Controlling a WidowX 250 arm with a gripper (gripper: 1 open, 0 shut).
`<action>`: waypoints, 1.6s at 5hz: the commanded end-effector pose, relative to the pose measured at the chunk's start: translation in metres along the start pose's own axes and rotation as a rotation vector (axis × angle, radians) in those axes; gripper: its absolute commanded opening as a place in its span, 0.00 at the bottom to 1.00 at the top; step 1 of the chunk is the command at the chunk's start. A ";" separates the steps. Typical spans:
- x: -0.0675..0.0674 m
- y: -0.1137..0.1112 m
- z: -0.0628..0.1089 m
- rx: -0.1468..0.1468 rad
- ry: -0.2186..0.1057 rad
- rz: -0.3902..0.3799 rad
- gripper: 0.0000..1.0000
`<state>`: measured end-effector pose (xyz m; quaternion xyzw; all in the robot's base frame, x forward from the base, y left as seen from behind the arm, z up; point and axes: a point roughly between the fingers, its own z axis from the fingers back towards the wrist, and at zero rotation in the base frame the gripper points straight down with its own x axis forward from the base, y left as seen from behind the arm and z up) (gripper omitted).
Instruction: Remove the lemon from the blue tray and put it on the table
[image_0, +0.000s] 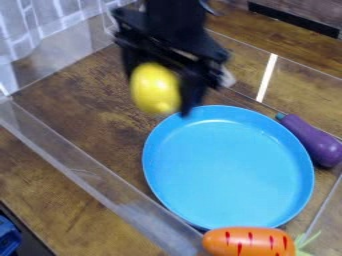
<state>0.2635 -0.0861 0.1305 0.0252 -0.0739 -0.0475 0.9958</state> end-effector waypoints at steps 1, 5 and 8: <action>0.009 -0.008 0.008 -0.007 -0.058 0.012 0.00; 0.014 0.034 0.015 0.051 -0.073 -0.045 0.00; 0.011 0.036 0.012 0.068 -0.089 -0.040 0.00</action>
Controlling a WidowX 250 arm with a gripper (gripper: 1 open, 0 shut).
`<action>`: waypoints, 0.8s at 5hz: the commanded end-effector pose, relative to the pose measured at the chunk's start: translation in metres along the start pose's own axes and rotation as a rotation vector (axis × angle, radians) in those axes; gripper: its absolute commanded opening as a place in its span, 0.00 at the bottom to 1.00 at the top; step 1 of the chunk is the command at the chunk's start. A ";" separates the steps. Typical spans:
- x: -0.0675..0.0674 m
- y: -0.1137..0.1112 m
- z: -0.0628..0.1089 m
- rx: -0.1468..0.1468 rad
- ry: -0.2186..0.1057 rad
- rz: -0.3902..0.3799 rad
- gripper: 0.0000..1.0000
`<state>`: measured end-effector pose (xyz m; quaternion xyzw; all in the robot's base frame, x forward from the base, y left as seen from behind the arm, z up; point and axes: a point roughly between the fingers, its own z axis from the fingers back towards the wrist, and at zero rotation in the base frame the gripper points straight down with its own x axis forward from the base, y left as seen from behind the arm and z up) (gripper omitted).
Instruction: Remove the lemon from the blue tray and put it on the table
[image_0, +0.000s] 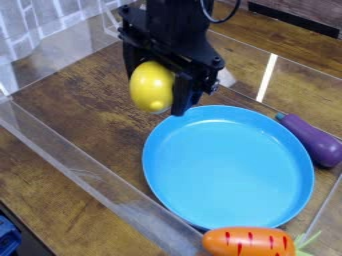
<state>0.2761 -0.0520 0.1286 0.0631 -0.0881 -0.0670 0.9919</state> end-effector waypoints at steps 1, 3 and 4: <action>0.001 -0.001 0.016 0.001 -0.068 0.010 0.00; 0.001 -0.007 0.013 0.006 -0.088 0.001 0.00; 0.001 -0.007 0.012 0.009 -0.097 -0.006 0.00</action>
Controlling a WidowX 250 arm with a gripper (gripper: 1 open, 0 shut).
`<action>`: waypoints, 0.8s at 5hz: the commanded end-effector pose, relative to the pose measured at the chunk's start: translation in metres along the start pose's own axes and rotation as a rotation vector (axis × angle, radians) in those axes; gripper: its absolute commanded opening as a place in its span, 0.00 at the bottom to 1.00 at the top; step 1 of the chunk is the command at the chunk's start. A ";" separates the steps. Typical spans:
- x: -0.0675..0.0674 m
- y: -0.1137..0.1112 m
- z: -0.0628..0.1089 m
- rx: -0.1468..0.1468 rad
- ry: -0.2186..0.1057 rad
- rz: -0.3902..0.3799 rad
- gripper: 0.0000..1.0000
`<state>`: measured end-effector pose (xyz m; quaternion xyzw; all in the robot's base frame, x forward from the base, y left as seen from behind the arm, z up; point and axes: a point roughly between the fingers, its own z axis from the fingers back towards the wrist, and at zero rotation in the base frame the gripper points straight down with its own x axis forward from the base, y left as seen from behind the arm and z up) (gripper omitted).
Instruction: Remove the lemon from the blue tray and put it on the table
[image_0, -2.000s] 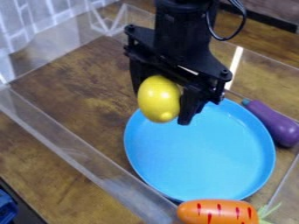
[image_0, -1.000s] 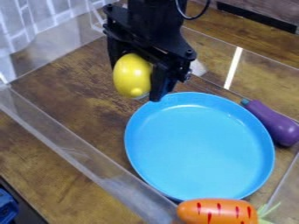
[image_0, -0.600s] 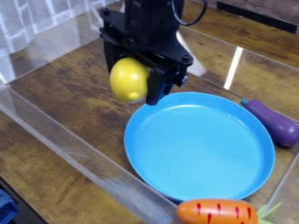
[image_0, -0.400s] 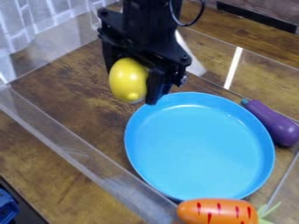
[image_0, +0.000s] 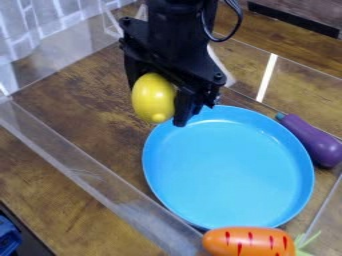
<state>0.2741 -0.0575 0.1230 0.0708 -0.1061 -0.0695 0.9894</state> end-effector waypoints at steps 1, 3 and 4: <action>0.002 0.020 0.004 0.002 -0.051 0.010 0.00; -0.001 0.068 -0.022 0.019 -0.040 0.046 0.00; -0.001 0.076 -0.041 0.023 -0.035 0.052 0.00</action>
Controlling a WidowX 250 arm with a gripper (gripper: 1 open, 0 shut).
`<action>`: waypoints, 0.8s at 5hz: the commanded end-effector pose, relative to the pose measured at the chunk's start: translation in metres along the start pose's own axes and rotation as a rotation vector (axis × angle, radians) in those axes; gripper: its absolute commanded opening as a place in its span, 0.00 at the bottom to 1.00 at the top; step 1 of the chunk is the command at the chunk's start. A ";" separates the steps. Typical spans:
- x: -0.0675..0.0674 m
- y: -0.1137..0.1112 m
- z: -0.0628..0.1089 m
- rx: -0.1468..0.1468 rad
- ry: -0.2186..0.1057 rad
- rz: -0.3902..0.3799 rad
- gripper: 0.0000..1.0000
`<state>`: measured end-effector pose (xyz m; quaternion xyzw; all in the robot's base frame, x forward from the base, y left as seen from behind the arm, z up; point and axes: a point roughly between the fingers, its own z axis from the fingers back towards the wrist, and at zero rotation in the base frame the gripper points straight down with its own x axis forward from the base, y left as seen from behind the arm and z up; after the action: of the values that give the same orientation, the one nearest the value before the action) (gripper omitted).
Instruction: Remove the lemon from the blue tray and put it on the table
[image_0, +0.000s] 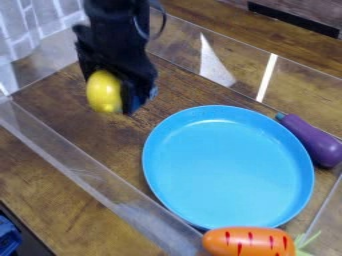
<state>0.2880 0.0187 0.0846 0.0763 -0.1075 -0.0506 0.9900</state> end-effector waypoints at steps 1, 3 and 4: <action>0.015 0.015 -0.005 0.020 -0.055 0.024 0.00; 0.038 0.021 -0.020 0.017 -0.097 0.019 0.00; 0.039 0.024 -0.040 0.016 -0.091 0.016 0.00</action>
<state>0.3276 0.0390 0.0399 0.0754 -0.1222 -0.0488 0.9884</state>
